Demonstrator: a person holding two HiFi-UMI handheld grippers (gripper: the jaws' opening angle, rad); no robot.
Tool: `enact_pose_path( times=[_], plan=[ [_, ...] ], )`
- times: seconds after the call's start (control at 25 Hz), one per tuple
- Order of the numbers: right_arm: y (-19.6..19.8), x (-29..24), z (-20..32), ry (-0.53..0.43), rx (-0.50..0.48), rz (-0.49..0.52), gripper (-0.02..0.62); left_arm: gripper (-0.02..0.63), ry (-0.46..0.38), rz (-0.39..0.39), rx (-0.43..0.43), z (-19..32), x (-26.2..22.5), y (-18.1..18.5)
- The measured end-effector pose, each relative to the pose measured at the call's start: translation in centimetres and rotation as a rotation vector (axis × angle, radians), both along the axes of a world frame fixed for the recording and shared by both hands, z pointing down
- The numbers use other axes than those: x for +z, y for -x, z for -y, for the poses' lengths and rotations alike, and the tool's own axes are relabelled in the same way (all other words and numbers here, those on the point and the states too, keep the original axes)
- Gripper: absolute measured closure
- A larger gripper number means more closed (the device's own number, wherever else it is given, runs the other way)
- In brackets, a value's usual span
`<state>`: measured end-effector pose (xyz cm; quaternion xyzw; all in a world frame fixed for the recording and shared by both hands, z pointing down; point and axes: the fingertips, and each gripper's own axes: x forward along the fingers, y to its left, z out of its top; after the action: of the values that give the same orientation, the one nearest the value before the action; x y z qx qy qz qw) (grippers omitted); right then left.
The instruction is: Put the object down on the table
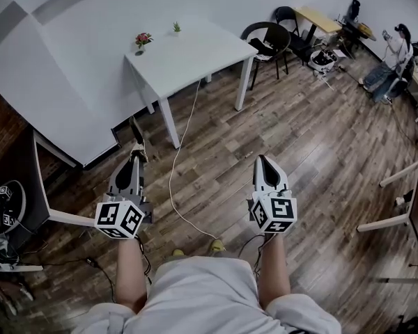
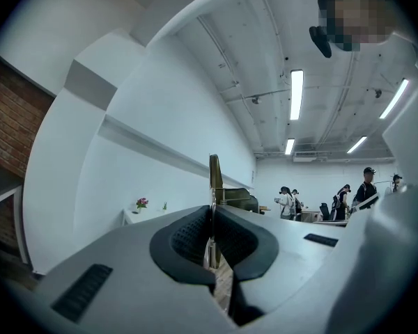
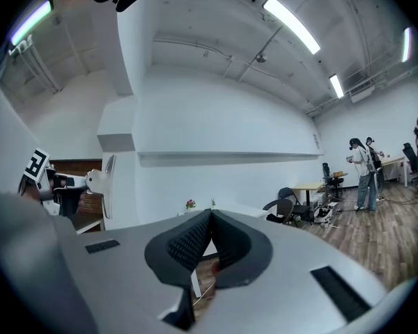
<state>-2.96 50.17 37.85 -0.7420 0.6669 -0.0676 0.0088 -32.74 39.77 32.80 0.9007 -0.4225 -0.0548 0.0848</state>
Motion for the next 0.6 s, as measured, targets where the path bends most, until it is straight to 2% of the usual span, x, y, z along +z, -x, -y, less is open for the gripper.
enact_pose_path(
  times=[0.28, 0.6],
  plan=[
    [-4.4, 0.7, 1.1, -0.021, -0.048, 0.001, 0.586, 0.584, -0.013, 0.029, -0.005, 0.3, 0.2, -5.4],
    [-5.9, 1.9, 4.5, -0.015, -0.077, -0.018, 0.586, 0.584, -0.015, 0.038, -0.008, 3.0, 1.2, -7.8]
  ],
)
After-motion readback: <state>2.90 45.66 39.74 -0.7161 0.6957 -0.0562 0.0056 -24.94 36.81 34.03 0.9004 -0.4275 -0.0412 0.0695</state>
